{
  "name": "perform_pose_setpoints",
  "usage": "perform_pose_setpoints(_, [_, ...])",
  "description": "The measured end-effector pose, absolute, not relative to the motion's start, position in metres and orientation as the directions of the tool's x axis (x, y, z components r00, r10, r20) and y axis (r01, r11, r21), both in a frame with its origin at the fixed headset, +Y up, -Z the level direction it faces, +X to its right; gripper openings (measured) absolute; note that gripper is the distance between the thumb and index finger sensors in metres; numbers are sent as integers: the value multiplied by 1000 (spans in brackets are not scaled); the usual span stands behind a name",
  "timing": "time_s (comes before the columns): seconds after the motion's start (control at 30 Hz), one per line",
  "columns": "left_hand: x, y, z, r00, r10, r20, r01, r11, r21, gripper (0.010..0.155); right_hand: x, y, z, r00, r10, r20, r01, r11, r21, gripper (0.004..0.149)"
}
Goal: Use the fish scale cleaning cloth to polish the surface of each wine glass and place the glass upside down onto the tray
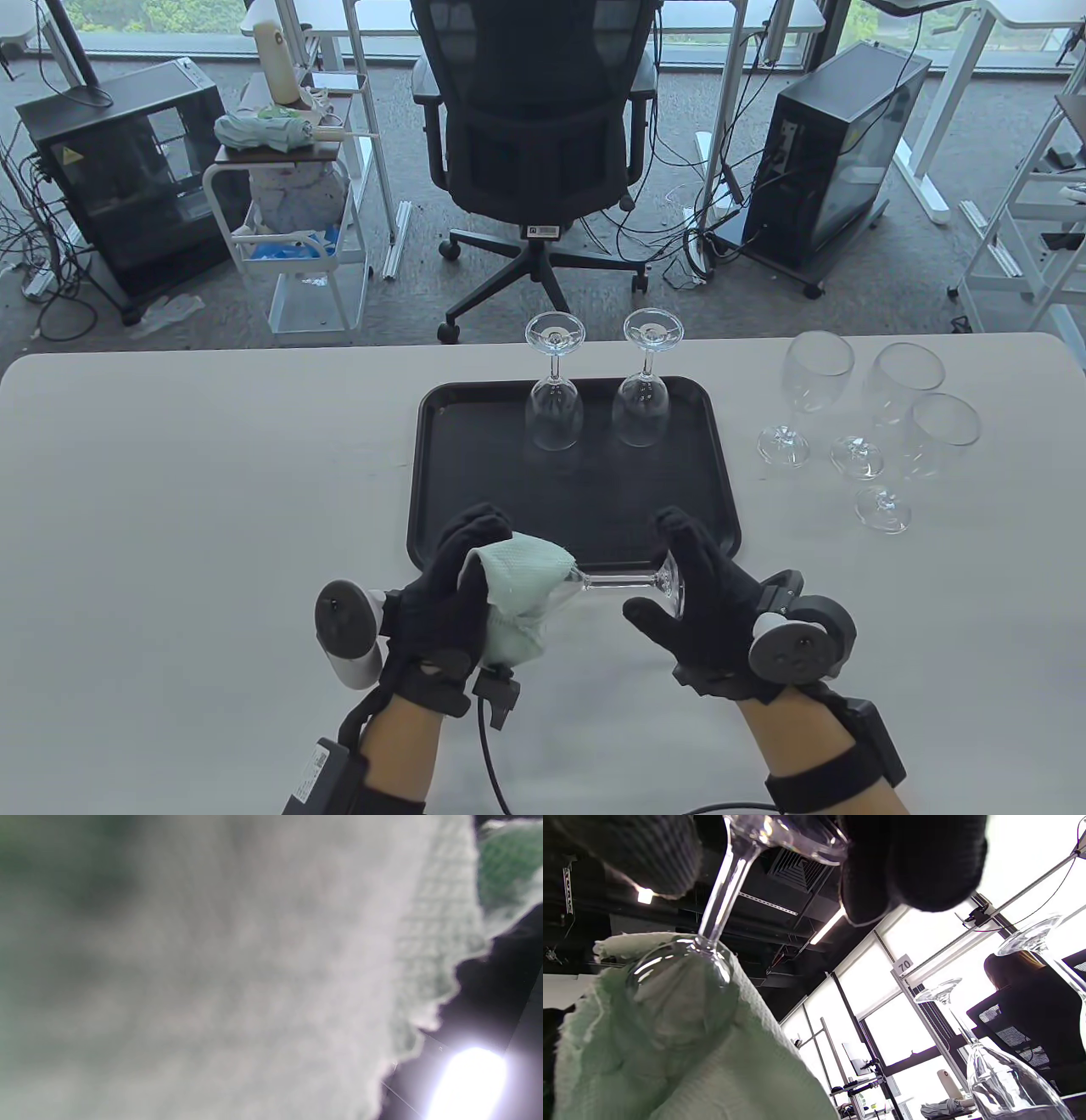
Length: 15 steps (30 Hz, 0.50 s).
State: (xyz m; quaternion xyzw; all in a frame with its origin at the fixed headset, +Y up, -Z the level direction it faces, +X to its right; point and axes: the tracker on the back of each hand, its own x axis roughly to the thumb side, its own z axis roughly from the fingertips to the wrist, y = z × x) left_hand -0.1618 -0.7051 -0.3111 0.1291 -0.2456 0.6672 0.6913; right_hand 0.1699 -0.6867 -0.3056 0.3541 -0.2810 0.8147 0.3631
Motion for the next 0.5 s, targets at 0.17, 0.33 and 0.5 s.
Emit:
perform_pose_setpoints(0.17, [-161, -704, -309, 13, 838, 546, -988, 93, -120, 57, 170, -695, -317, -338, 735, 588, -891, -450, 50, 82])
perform_pose_setpoints(0.33, [-162, -704, -310, 42, 842, 538, -987, 117, -107, 57, 170, -695, -315, -386, 670, 635, -859, -512, 18, 87])
perform_pose_setpoints(0.5, [-162, -704, -310, -15, 858, 514, -985, 76, -154, 57, 170, -686, -304, -518, 333, 788, -764, -595, -252, 93])
